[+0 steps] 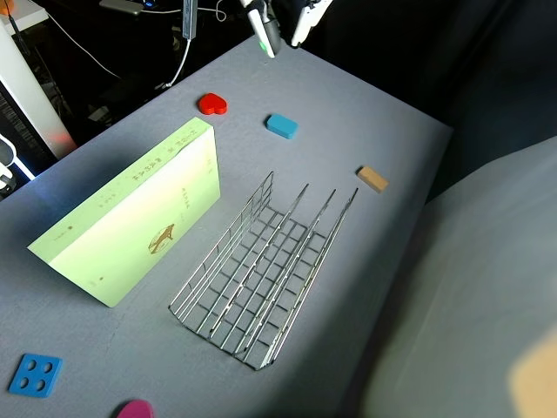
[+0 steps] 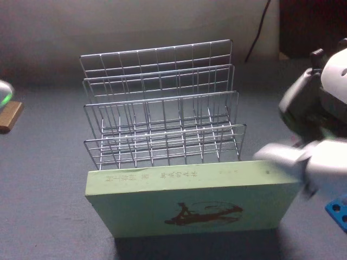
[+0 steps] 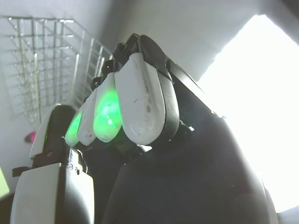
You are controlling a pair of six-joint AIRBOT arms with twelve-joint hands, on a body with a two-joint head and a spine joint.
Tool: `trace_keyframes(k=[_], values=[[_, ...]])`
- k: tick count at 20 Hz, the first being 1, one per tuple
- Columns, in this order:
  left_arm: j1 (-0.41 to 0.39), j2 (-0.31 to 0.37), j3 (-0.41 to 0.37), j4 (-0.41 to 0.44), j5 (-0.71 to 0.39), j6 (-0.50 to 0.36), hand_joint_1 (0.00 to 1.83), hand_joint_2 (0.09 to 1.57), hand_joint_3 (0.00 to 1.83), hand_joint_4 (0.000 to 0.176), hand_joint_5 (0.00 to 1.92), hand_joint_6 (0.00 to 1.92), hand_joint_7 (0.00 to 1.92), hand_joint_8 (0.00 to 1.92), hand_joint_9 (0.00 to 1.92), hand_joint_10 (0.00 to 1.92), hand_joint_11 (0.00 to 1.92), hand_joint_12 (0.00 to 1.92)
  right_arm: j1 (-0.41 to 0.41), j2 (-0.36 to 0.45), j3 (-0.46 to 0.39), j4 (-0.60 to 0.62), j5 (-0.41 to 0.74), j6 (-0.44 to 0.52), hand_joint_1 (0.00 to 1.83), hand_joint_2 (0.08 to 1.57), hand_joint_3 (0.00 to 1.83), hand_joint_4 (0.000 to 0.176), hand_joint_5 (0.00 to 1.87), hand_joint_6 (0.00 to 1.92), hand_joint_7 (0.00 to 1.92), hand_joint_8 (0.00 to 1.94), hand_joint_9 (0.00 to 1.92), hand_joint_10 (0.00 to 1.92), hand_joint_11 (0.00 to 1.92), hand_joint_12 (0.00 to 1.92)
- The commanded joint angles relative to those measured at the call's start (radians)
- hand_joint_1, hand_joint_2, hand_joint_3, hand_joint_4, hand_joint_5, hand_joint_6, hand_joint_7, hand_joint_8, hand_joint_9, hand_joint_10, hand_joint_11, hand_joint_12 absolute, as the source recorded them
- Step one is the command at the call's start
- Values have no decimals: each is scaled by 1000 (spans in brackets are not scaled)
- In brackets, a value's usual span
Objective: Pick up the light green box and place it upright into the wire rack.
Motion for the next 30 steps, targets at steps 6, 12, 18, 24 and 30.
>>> trace_keyframes(k=[6,12,18,24,30], values=[[-42,2,-25,55,-25,2,126,1171,3,98,264,0,241,1,223,3,0,670,19,-12,-7,-66,-34,1,142,978,10,69,209,4,222,1,181,6,0,819],[-65,2,-37,42,-14,18,126,1172,1,98,259,0,231,2,209,1,0,598,33,-15,-23,-26,-52,-77,235,978,2,71,201,0,210,0,157,0,0,764],[-67,2,-37,31,-27,32,134,1171,0,97,258,0,246,3,221,2,0,598,75,-120,24,82,-44,-98,552,924,0,57,190,0,194,0,149,1,0,670],[-70,1,-30,31,-34,34,136,1171,0,98,257,0,242,0,216,0,0,592,124,-337,147,199,-146,-93,746,902,0,23,210,9,194,3,142,3,0,537],[-70,1,-23,31,-34,45,155,1175,1,97,254,0,251,3,228,2,0,601,116,-467,231,258,-216,-57,771,923,2,16,213,5,191,0,140,0,0,595]])
